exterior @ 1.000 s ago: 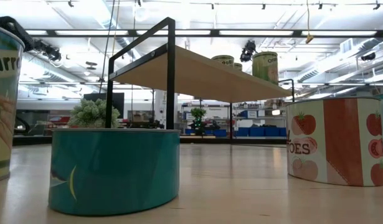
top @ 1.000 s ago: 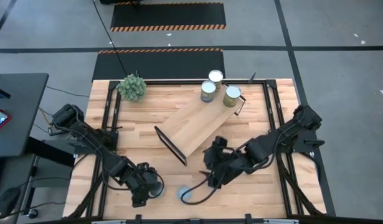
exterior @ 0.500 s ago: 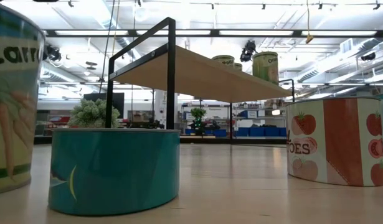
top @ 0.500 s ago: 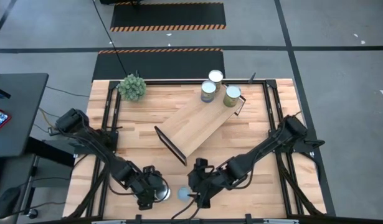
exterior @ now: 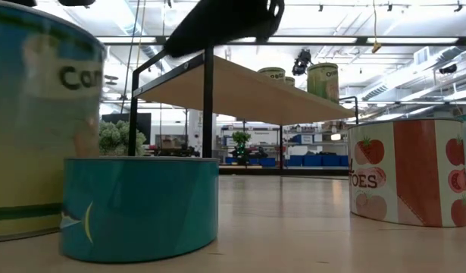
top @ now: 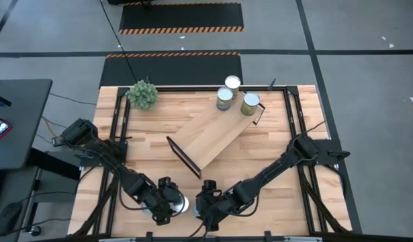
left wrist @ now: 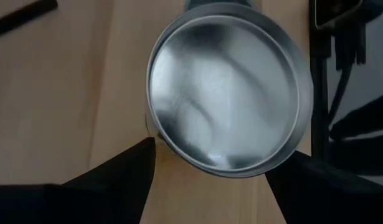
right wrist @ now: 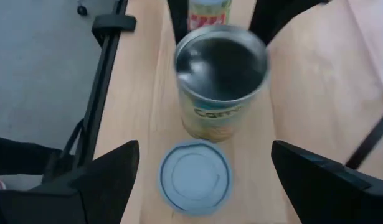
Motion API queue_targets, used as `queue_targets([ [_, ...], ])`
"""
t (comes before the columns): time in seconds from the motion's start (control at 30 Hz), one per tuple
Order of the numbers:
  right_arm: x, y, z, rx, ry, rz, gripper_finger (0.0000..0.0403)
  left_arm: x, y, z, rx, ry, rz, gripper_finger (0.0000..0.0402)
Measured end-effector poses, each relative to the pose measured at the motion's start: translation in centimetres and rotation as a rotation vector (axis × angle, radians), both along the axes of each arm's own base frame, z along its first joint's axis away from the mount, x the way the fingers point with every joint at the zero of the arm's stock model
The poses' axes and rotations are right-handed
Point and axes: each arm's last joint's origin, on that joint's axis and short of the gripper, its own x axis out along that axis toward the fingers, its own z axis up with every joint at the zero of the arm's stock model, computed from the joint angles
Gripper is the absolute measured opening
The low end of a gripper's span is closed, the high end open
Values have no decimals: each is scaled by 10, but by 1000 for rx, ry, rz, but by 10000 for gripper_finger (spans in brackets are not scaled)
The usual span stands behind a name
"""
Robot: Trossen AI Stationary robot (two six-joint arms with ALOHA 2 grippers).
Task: Pick and place cans onto a shelf
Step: Put the canned carrots on the shelf
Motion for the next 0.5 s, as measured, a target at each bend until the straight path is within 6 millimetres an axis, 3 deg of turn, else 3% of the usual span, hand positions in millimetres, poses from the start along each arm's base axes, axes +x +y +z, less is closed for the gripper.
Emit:
queue_targets([
  [0.17,6,2,-15,-27,-27,-33,373,5,3,-1,-1,-11,20,292],
  [0.5,15,-11,-13,-97,-63,-84,373,10,6,1,19,-51,-12,292],
])
